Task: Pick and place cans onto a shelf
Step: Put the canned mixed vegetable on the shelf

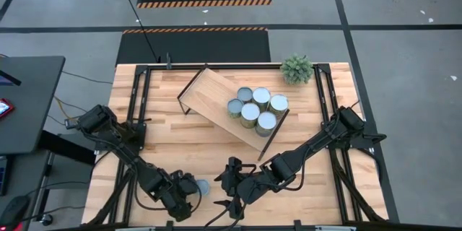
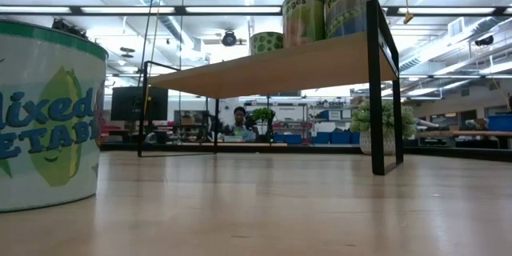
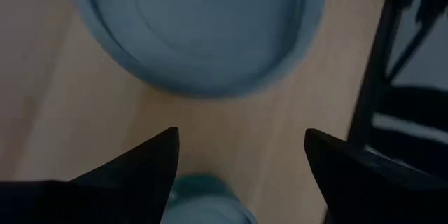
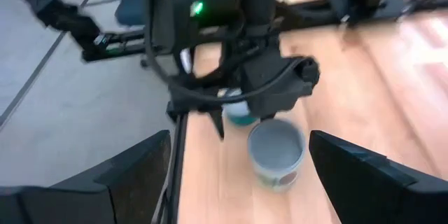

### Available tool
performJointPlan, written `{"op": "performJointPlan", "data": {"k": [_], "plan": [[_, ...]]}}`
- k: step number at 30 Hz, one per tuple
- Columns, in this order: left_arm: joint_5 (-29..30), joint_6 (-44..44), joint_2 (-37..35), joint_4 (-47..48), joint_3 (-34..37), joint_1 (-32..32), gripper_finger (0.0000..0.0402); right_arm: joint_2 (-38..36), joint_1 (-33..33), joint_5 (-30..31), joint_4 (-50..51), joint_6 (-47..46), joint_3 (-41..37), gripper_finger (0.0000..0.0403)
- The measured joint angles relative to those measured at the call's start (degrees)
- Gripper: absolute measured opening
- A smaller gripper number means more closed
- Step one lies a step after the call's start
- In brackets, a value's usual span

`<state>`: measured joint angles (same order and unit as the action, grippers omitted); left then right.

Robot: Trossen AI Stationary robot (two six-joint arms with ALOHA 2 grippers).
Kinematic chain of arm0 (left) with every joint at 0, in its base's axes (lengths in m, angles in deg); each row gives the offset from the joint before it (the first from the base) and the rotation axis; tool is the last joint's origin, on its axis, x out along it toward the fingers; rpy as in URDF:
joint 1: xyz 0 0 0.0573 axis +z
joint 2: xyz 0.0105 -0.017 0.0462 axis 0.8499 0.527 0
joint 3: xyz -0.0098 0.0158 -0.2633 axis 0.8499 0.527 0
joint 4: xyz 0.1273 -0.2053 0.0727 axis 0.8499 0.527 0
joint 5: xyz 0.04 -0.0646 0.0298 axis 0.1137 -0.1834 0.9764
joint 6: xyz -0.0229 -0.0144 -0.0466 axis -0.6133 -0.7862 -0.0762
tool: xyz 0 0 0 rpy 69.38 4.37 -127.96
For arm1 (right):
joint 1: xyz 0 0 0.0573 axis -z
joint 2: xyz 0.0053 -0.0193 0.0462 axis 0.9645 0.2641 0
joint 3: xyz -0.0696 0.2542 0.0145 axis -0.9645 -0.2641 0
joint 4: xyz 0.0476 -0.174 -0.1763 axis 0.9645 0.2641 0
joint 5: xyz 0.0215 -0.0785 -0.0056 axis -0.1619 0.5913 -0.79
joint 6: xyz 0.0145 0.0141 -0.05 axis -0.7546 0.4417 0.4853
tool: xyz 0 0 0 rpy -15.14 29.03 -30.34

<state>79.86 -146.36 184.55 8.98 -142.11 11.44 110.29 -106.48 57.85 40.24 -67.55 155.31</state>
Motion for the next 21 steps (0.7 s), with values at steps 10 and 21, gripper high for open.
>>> {"op": "performJointPlan", "data": {"k": [10,21], "plan": [[-3.2,7.7,0.0,0.9,-3.7,-2.7,0.0314,-3.3,-0.7,-1.8,10.4,-3.9,-0.1,0.0347],[3.0,9.6,-2.7,5.8,-9.2,-4.3,0.0297,-3.3,0.7,-1.8,6.0,-2.8,-0.1,0.0347]]}}
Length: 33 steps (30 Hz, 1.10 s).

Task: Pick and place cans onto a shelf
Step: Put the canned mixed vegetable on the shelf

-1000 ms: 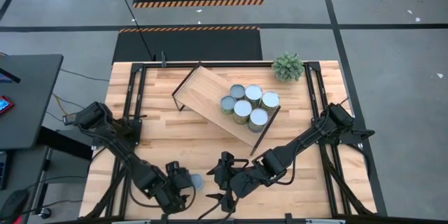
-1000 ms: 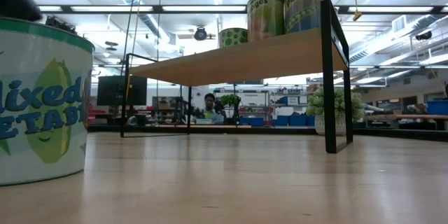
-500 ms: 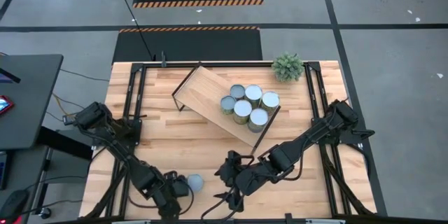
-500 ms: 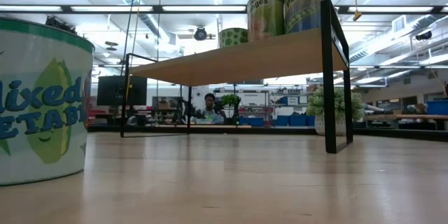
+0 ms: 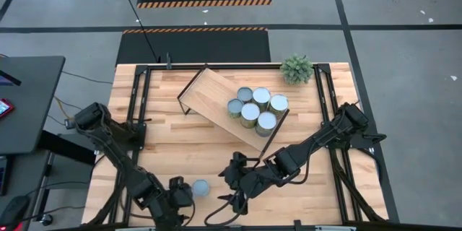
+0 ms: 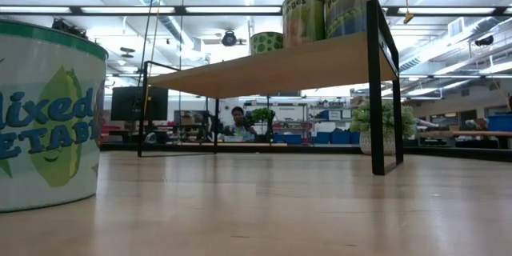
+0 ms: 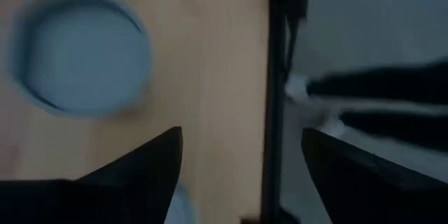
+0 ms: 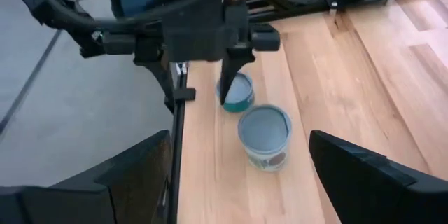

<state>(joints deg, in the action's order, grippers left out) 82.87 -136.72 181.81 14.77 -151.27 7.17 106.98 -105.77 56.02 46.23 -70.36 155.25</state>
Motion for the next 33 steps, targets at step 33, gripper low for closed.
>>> {"op": "performJointPlan", "data": {"k": [33], "plan": [[36.9,-33.5,-0.7,2.8,0.2,-0.9,0.0291,0.0,0.5,0.0,-21.4,0.0,0.1,0.0347]]}}
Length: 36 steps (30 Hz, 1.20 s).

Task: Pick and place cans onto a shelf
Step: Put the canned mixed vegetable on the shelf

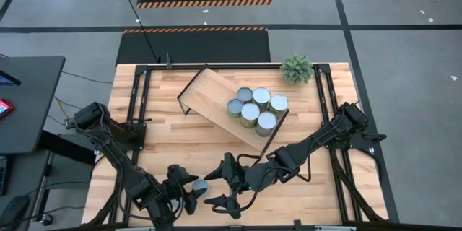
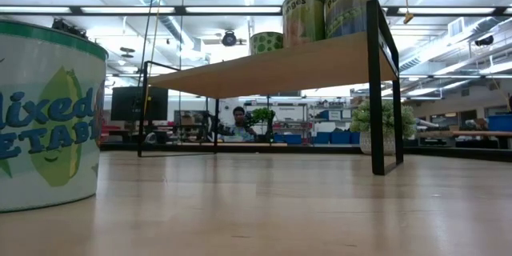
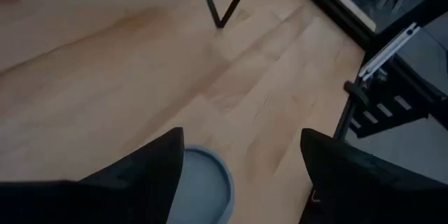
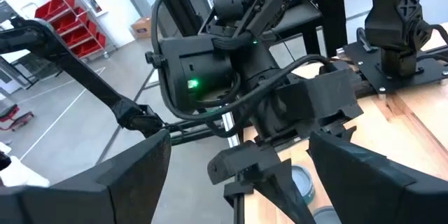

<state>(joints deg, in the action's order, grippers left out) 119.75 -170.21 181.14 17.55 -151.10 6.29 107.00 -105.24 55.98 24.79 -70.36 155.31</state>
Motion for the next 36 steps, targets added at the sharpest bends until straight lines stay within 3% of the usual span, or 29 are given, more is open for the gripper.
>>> {"op": "performJointPlan", "data": {"k": [5,15,23,32,36], "plan": [[2.3,-0.2,0.0,-0.4,0.0,0.7,0.0291,0.0,0.0,0.0,0.0,0.0,0.0,0.0347],[0.9,0.0,0.0,1.3,0.0,2.3,0.0294,0.0,0.0,0.0,0.0,0.0,0.0,0.0347],[2.4,0.5,-0.3,3.4,0.0,1.6,0.0391,0.0,0.0,0.0,0.0,0.0,0.0,0.0347],[3.7,-0.2,-0.3,3.2,0.0,2.1,0.0389,0.0,0.0,0.0,0.0,0.0,0.0,0.0347],[1.3,-0.6,-0.3,3.0,0.0,3.0,0.0387,0.0,0.0,0.0,0.0,0.0,0.0,0.0347]]}}
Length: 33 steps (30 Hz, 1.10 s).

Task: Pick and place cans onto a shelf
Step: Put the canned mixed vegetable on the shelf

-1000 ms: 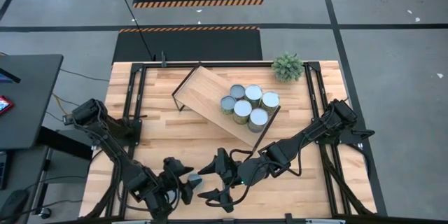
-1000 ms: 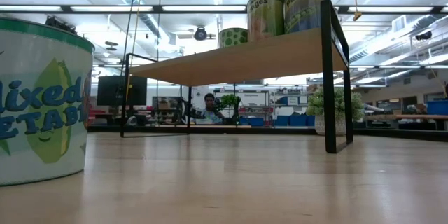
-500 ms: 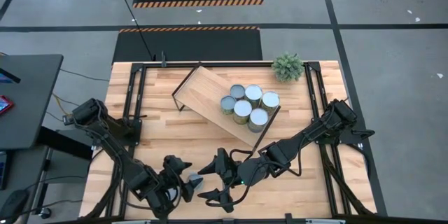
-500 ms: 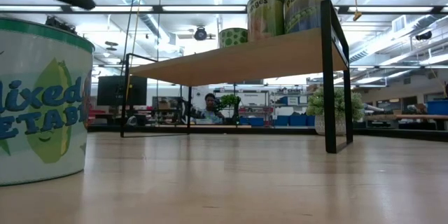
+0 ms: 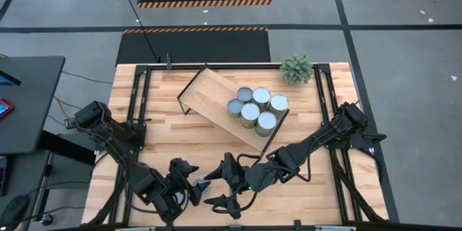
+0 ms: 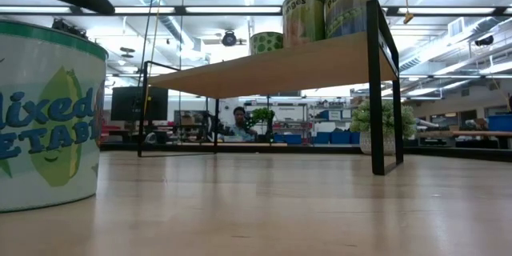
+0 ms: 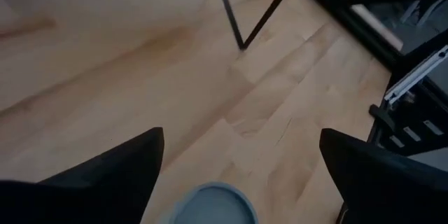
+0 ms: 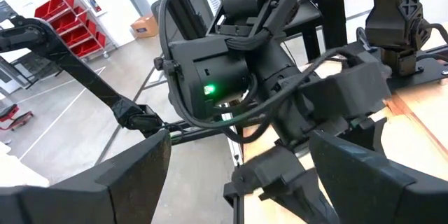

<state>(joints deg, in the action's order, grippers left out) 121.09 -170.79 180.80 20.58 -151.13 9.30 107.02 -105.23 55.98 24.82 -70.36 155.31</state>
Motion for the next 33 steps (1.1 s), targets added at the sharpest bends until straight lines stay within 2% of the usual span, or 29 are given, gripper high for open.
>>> {"op": "performJointPlan", "data": {"k": [4,7,13,20,22,28,33], "plan": [[-3.9,0.5,0.0,0.0,0.0,-0.1,0.0387,0.0,0.0,0.0,0.0,0.0,0.0,0.0347],[-5.8,4.7,0.0,-0.2,0.0,-0.2,0.0386,0.0,0.0,0.0,0.0,0.0,0.0,0.0347],[-15.6,14.8,0.0,-0.1,0.0,1.0,0.0386,0.0,0.0,0.0,0.0,0.0,0.0,0.0347],[-29.8,23.3,-0.2,3.4,0.0,2.5,0.0386,0.0,0.0,0.0,0.0,0.0,0.0,0.0347],[-30.4,26.1,-0.8,3.8,0.0,2.0,0.0386,0.0,0.0,0.0,0.0,0.0,0.0,0.0347],[-26.7,35.7,-5.8,3.6,0.0,0.8,0.0386,0.0,0.0,0.0,0.0,0.0,0.0,0.0347],[-26.6,36.3,-10.0,3.7,0.0,-0.4,0.0386,0.1,0.3,0.6,-2.5,0.0,0.0,0.0347]]}}
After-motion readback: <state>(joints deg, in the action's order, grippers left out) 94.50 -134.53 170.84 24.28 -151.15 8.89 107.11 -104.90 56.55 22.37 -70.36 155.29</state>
